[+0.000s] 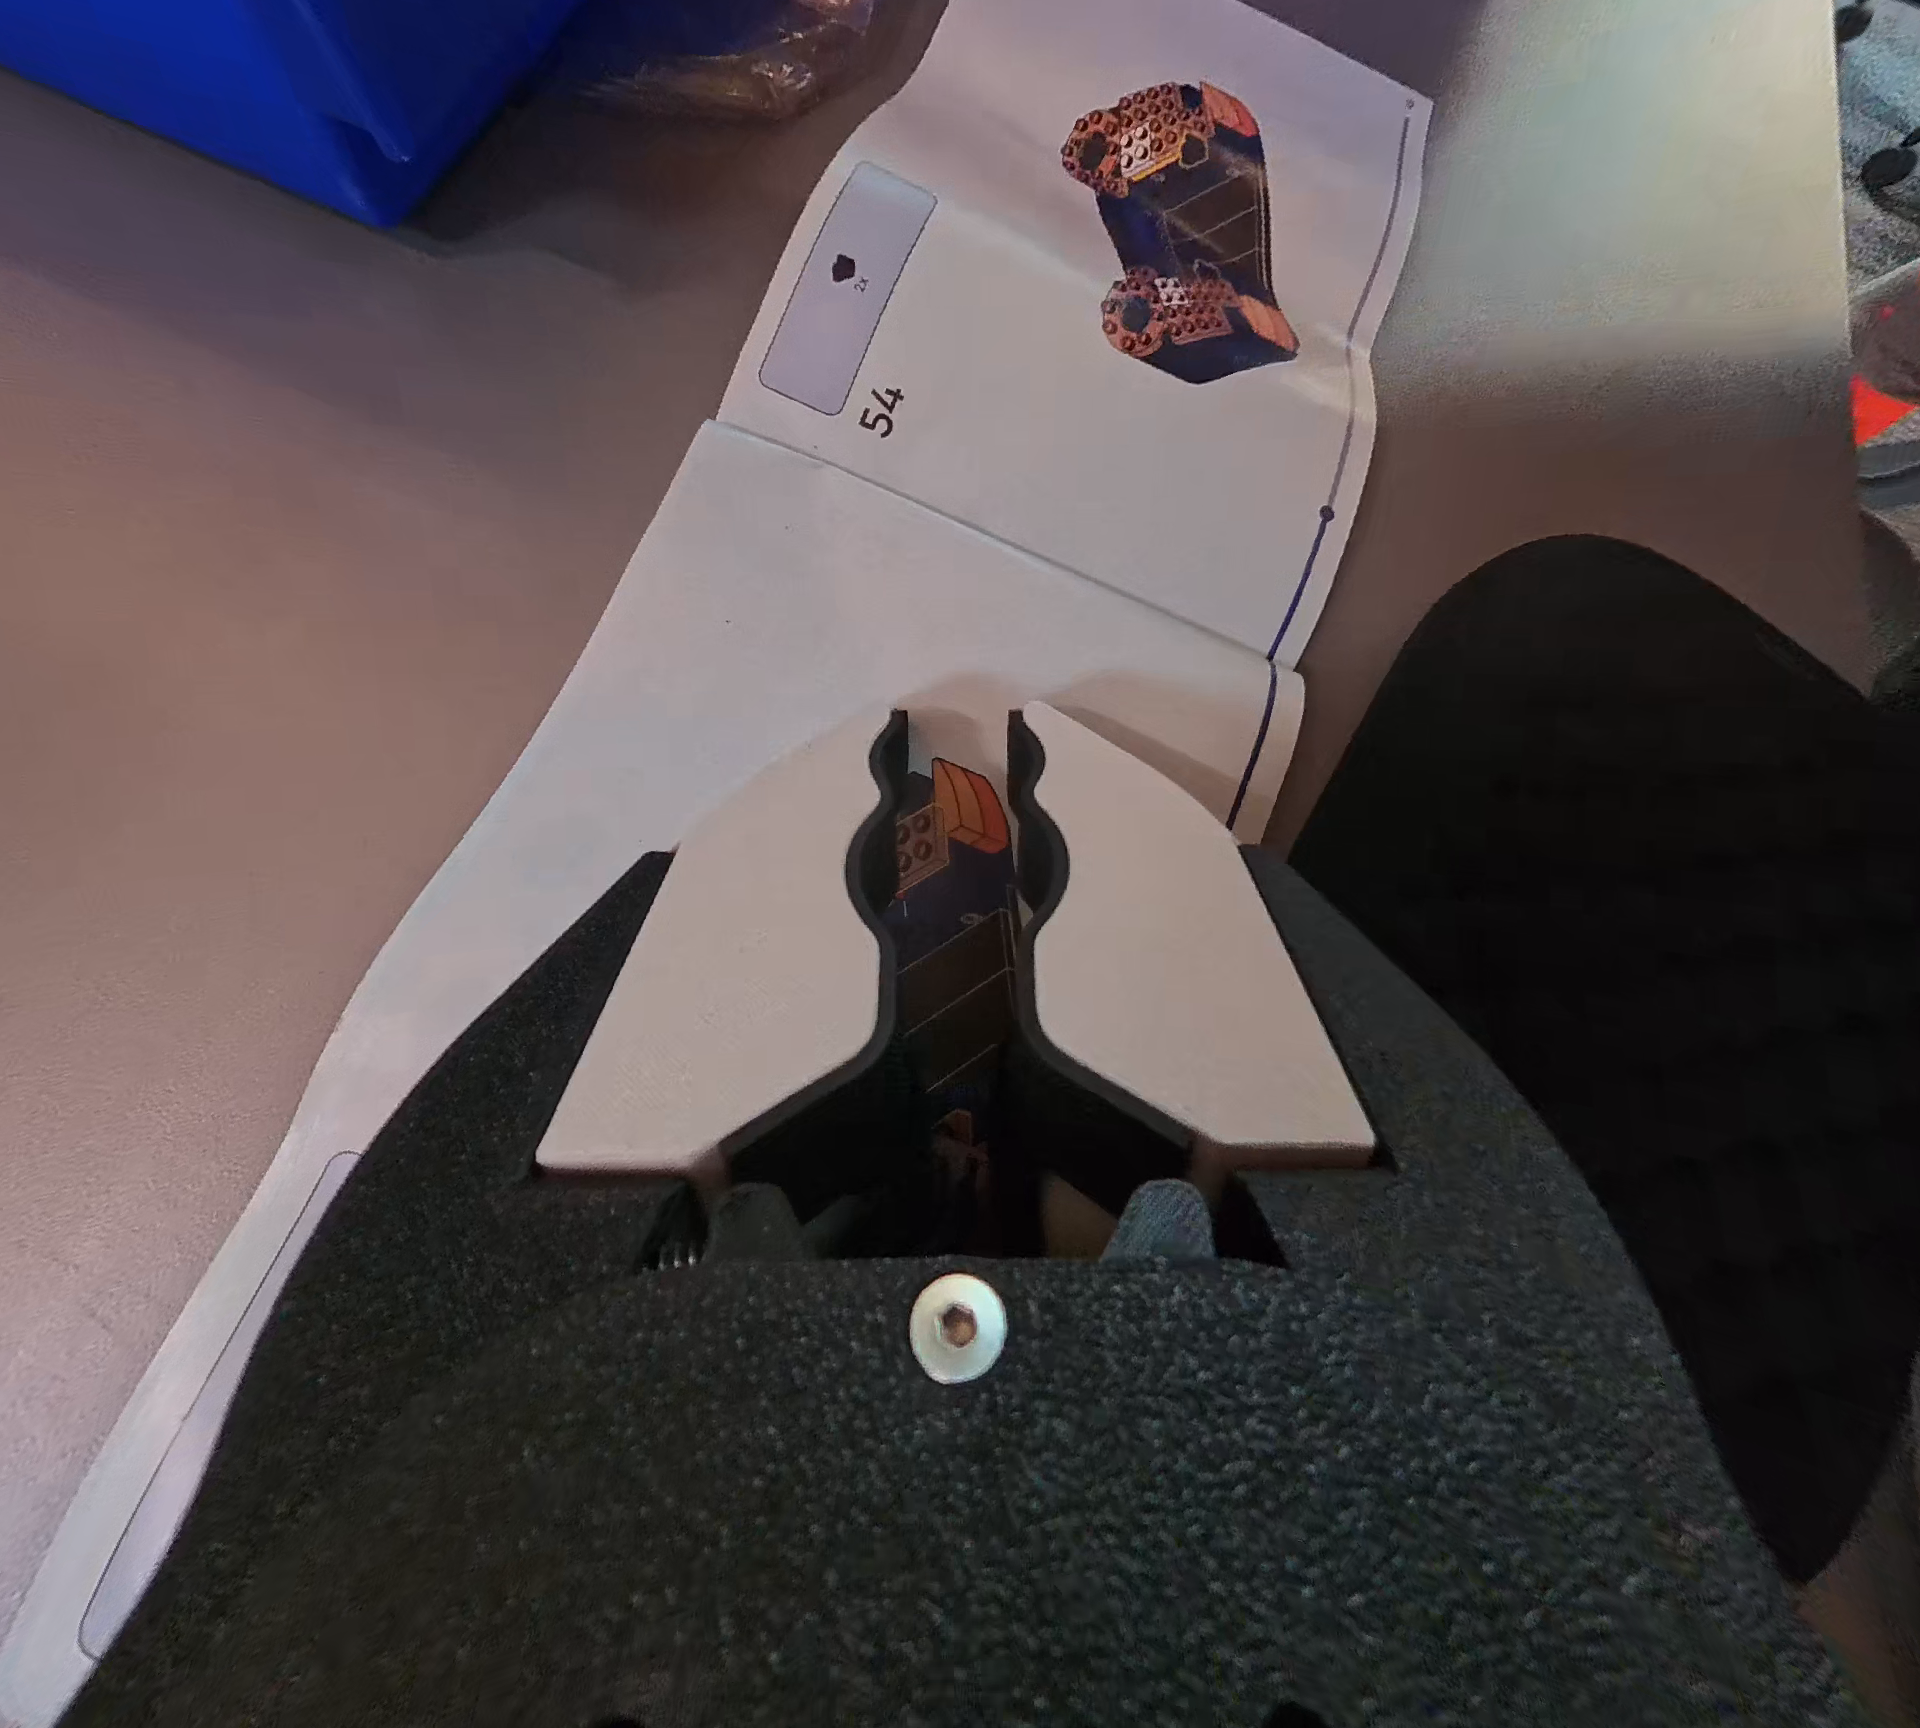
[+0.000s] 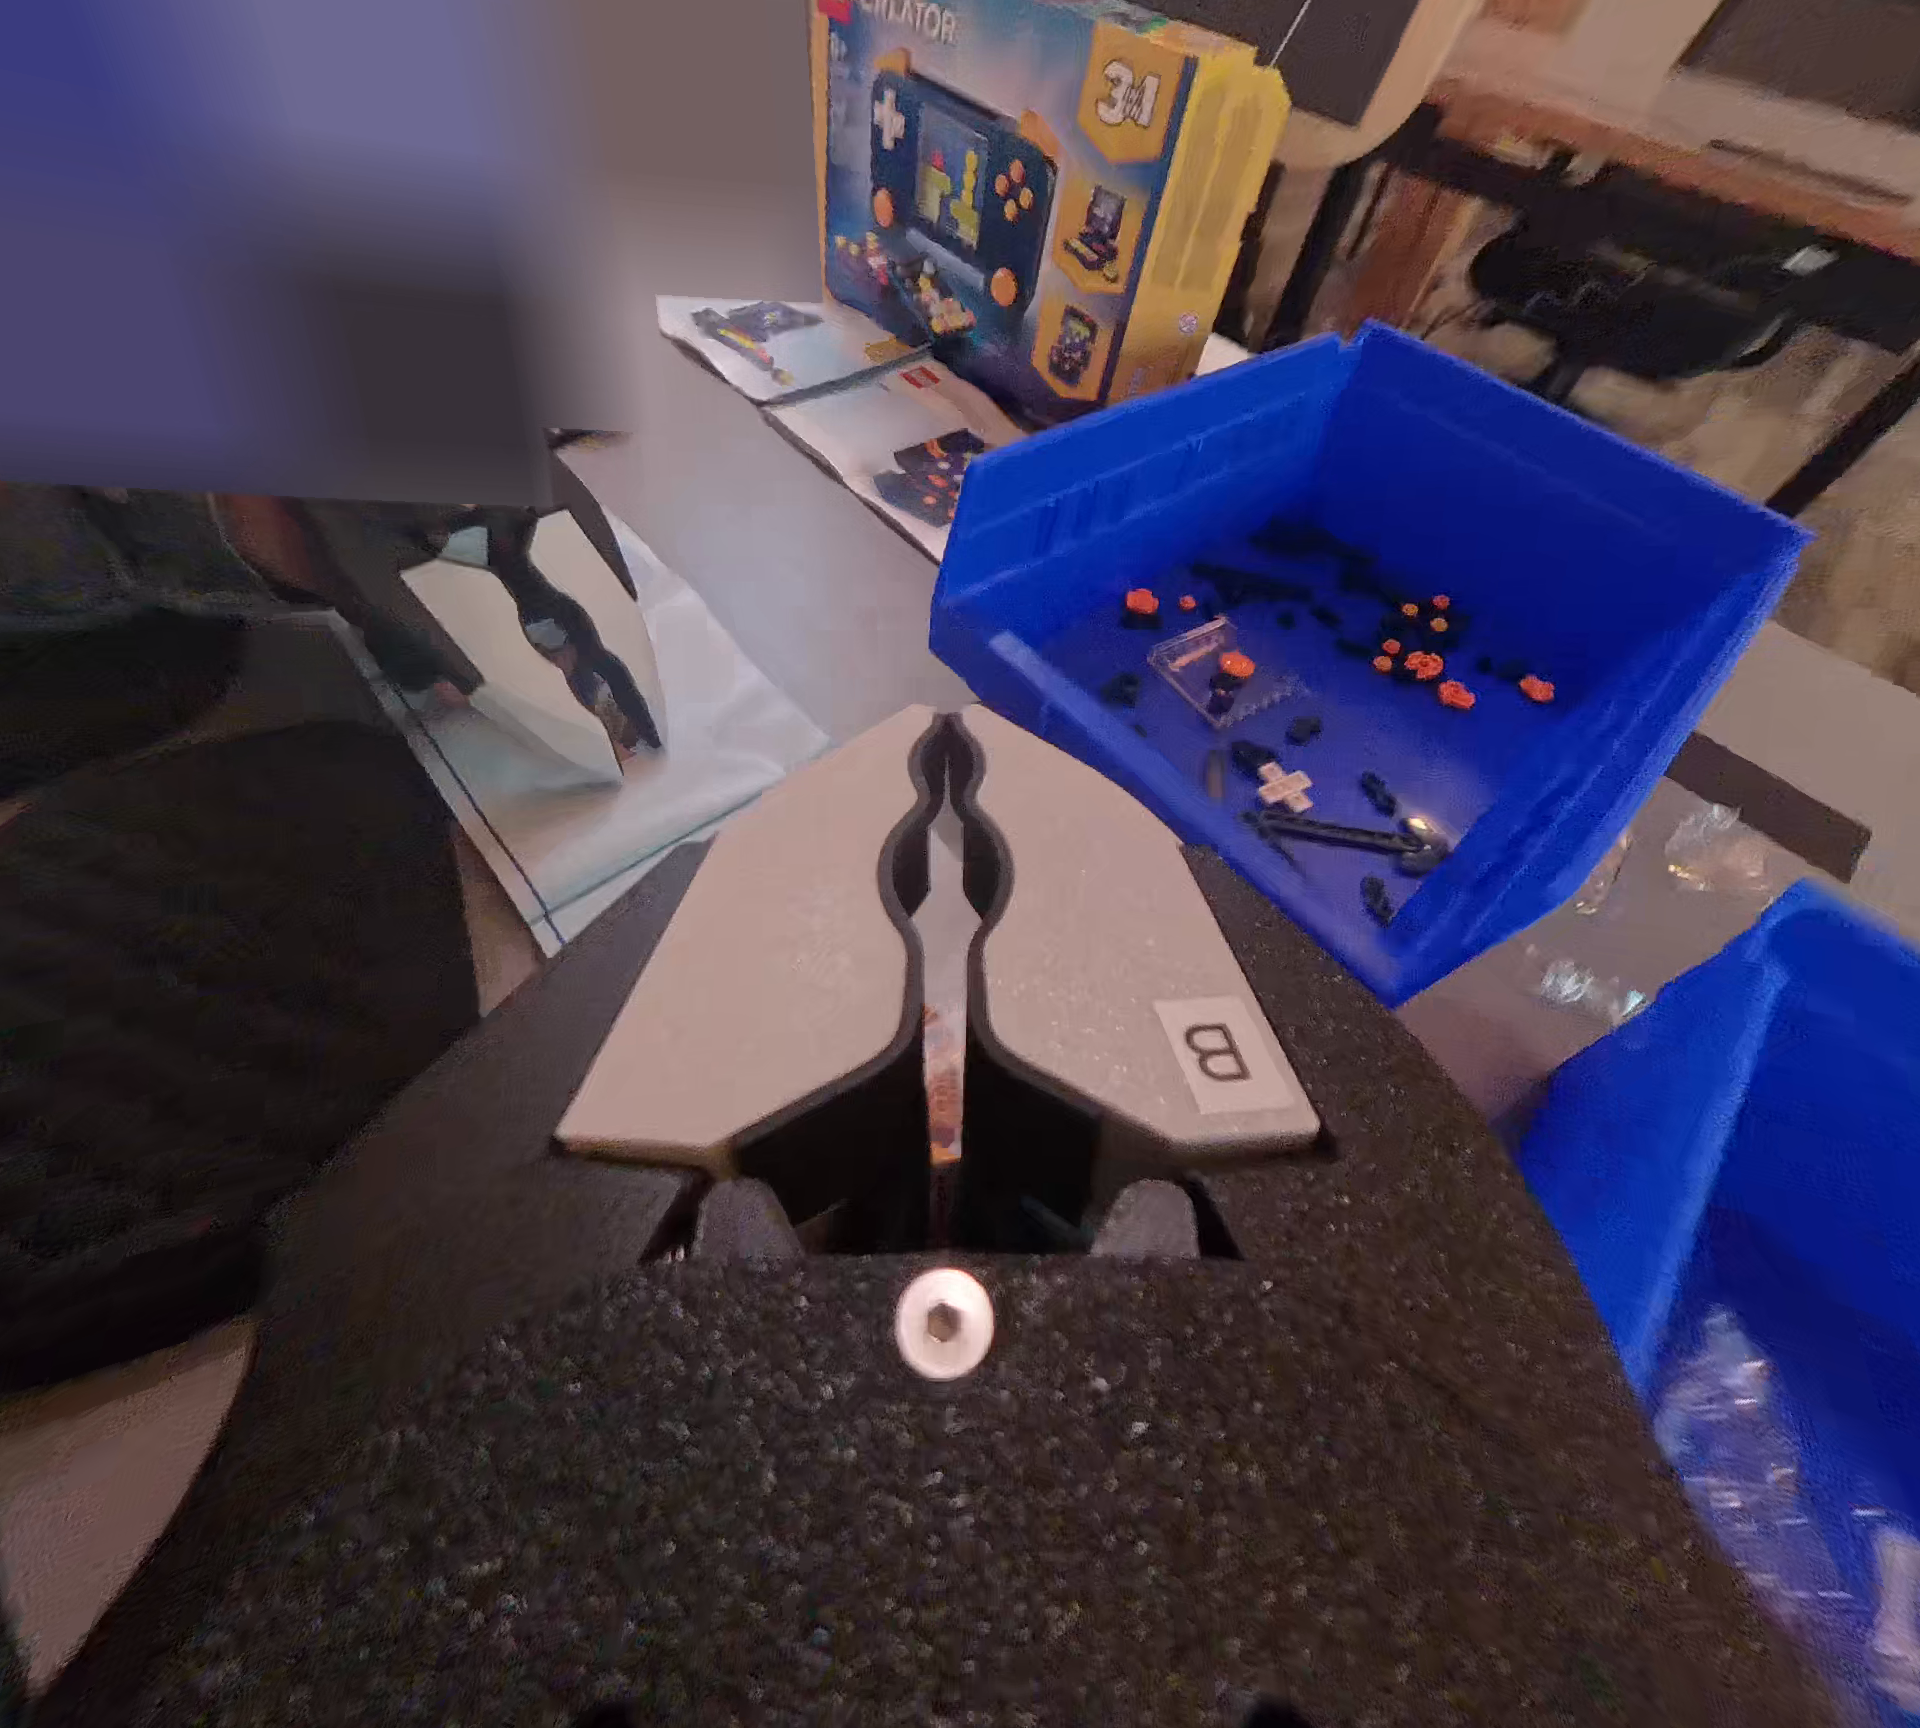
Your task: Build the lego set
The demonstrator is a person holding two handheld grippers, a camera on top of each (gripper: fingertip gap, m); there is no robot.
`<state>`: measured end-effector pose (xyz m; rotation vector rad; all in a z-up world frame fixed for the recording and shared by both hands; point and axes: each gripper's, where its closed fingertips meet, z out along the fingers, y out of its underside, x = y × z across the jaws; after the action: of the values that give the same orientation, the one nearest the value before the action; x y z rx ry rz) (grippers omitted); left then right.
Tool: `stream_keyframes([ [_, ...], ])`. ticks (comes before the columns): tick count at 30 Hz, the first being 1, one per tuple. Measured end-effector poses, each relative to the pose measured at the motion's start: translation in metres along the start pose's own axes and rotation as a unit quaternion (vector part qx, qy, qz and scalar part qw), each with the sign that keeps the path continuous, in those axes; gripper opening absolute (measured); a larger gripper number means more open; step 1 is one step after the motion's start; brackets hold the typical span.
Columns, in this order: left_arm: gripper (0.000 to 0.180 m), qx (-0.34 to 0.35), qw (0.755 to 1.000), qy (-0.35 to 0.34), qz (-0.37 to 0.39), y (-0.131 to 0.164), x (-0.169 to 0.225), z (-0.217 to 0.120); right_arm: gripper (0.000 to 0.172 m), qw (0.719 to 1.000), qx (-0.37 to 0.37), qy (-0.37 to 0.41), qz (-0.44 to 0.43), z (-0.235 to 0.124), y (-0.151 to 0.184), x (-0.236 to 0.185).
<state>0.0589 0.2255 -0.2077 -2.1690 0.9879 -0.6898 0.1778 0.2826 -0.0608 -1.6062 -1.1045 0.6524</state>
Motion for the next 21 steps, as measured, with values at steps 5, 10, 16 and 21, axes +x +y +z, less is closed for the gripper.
stream_keyframes([
  [5, 0.018, -0.001, 1.000, -0.007, 0.011, 0.000, 0.001, 0.000, 0.039, 0.970, -0.209, -0.076, -0.100, 0.025, -0.023, 0.047],
  [10, 0.020, -0.001, 1.000, -0.007, 0.016, 0.000, 0.002, 0.000, 0.028, 0.901, -0.353, -0.151, -0.202, 0.080, 0.003, 0.120],
  [16, 0.021, -0.001, 1.000, -0.003, 0.013, 0.000, 0.002, 0.000, 0.045, 0.805, -0.441, -0.395, -0.034, 0.127, 0.063, 0.041],
  [21, 0.021, 0.000, 1.000, -0.002, 0.014, 0.000, 0.002, 0.000, 0.028, 0.784, -0.421, -0.429, -0.154, 0.121, 0.087, 0.007],
])
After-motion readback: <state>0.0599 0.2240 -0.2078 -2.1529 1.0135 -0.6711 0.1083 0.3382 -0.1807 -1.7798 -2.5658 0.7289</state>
